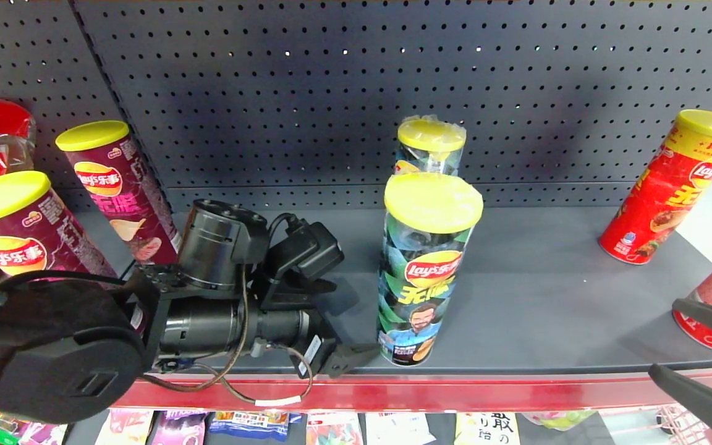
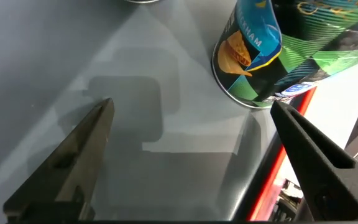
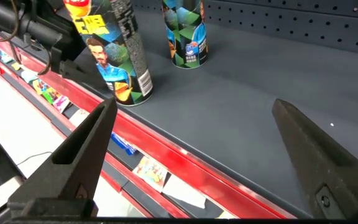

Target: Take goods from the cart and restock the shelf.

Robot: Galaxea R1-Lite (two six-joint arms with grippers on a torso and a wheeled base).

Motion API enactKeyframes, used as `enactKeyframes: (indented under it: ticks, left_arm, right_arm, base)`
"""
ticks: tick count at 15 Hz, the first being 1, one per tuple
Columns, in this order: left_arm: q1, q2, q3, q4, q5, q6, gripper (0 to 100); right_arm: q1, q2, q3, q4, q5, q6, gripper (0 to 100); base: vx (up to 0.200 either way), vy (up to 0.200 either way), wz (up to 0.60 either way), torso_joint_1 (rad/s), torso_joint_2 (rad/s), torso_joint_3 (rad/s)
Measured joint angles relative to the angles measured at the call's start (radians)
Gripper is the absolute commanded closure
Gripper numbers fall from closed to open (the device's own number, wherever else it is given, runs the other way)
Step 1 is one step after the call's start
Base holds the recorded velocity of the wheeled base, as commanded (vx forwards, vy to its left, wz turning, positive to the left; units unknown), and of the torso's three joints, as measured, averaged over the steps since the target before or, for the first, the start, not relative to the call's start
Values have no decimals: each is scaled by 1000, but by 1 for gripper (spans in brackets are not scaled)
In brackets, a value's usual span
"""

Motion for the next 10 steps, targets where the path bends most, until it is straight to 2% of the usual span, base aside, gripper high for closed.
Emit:
enactKeyframes:
  ticks: [10]
  left_arm:
    - [-1, 34, -21, -34, 3, -1, 0]
  right_arm:
    - [0, 0, 6, 1, 0, 0, 0]
  base:
    - [0, 0, 0, 0, 0, 0]
